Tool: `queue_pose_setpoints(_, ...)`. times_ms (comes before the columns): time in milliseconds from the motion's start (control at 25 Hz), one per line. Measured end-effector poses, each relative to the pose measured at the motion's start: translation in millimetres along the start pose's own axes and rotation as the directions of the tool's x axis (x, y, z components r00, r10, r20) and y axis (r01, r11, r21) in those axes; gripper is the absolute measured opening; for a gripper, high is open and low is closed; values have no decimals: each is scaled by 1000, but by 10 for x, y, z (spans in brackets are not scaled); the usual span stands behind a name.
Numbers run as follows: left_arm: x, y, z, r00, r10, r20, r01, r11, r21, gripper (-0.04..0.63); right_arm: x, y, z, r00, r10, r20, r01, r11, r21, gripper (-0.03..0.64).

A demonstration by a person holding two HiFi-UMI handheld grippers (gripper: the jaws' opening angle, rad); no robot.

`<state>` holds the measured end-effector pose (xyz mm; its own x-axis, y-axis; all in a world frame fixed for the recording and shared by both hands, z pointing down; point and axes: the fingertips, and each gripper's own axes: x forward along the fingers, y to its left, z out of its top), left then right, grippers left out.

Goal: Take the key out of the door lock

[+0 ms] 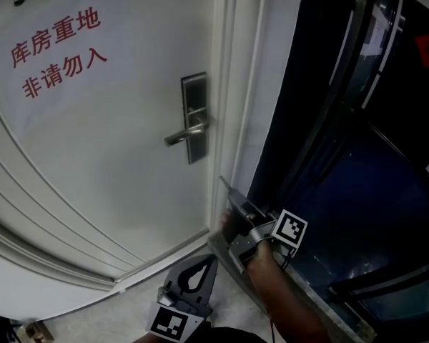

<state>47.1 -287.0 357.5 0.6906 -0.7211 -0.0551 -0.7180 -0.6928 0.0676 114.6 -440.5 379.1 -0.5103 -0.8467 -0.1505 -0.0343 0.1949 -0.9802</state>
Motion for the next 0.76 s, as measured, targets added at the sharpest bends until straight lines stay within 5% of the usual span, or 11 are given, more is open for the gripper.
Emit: queue_pose_setpoints(760, -106, -573, 117, 1000, -1, 19, 0, 999, 39, 5, -483, 174, -8, 1000, 22, -8, -22, 1000, -12, 18)
